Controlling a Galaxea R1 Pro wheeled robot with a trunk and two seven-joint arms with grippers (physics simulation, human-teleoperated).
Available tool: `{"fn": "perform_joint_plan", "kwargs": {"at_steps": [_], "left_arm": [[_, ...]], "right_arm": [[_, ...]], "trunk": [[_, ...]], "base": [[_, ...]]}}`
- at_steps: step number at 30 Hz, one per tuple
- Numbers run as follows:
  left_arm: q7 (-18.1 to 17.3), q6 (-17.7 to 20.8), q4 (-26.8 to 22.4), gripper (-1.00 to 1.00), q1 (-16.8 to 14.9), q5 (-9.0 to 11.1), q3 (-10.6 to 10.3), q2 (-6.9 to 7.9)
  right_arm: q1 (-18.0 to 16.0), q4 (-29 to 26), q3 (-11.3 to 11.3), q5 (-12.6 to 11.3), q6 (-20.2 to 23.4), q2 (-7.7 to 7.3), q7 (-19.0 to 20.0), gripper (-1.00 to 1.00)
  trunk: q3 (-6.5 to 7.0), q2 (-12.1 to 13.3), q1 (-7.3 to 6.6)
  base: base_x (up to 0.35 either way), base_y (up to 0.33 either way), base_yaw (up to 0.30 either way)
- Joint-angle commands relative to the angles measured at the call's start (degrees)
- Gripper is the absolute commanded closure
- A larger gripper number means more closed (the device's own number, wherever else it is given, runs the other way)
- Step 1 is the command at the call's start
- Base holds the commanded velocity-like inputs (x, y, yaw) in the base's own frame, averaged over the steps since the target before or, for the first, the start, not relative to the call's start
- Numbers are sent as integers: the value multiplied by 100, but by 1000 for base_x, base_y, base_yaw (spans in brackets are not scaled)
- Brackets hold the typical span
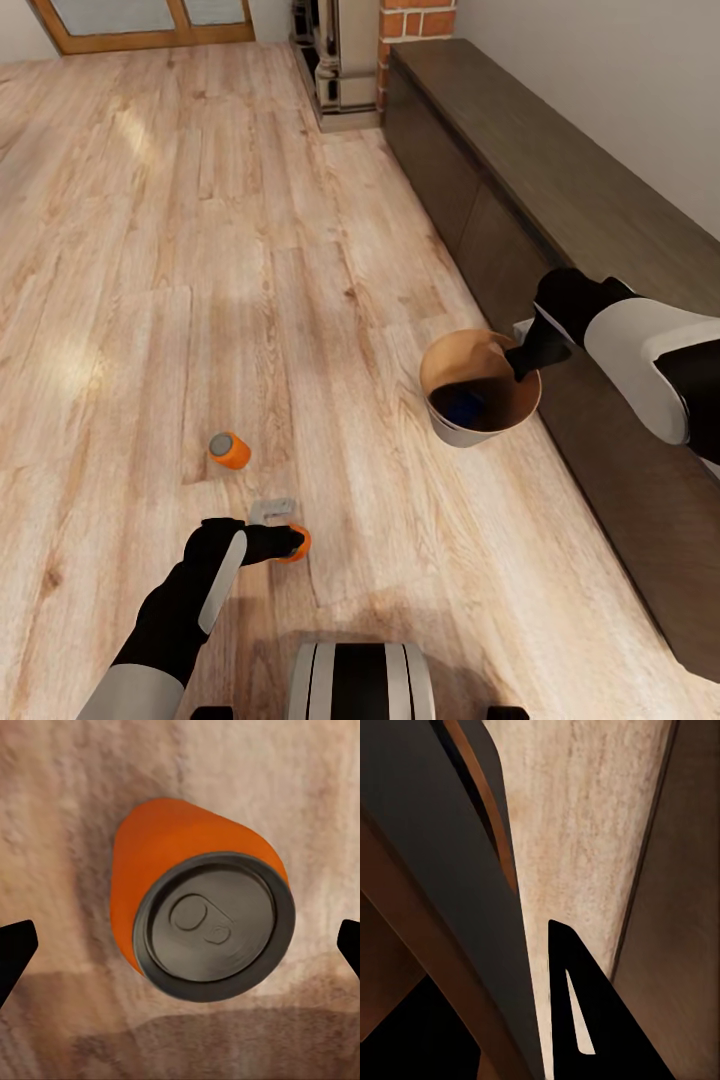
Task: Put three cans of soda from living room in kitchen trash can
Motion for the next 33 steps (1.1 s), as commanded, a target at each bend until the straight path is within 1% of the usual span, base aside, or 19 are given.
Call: {"fn": "perform_joint_plan", "kwargs": {"at_steps": [1,5,9,11,14,27,32,33], "left_arm": [[0,0,0,-100,0,1,0,-1],[-3,0,-2,-100,0,3,0,-2],[0,-83,3,-100,0,-6,-21,-1],[5,-119,-3,-100,0,2,-112,4],[8,-142,-10,-100,7,21,-175,6],[15,-150,-19,-100,9,53,-194,6],[17,-150,-20,-100,9,47,-196,6],[17,-150,-20,-100,9,47,-195,6]], "right_arm": [[-2,0,-70,-71,21,1,0,100],[-3,0,-59,-71,21,7,1,100],[-3,0,-52,-71,21,8,1,100],[-1,0,-45,-71,21,8,1,100],[0,0,-35,-71,21,8,1,100],[6,0,20,-71,21,17,1,100],[6,0,36,-69,21,17,1,100],[6,0,45,-70,21,17,1,100]], "trunk": [[-5,0,-1],[-21,0,-1],[-33,0,-1],[-39,0,-1],[-46,0,-1],[-74,0,-1],[-195,-7,12],[-197,-7,12]], "base": [[0,0,0],[0,0,0],[21,-76,0],[102,-126,0],[47,-54,0],[5,-6,0],[0,0,0],[0,0,0]]}}
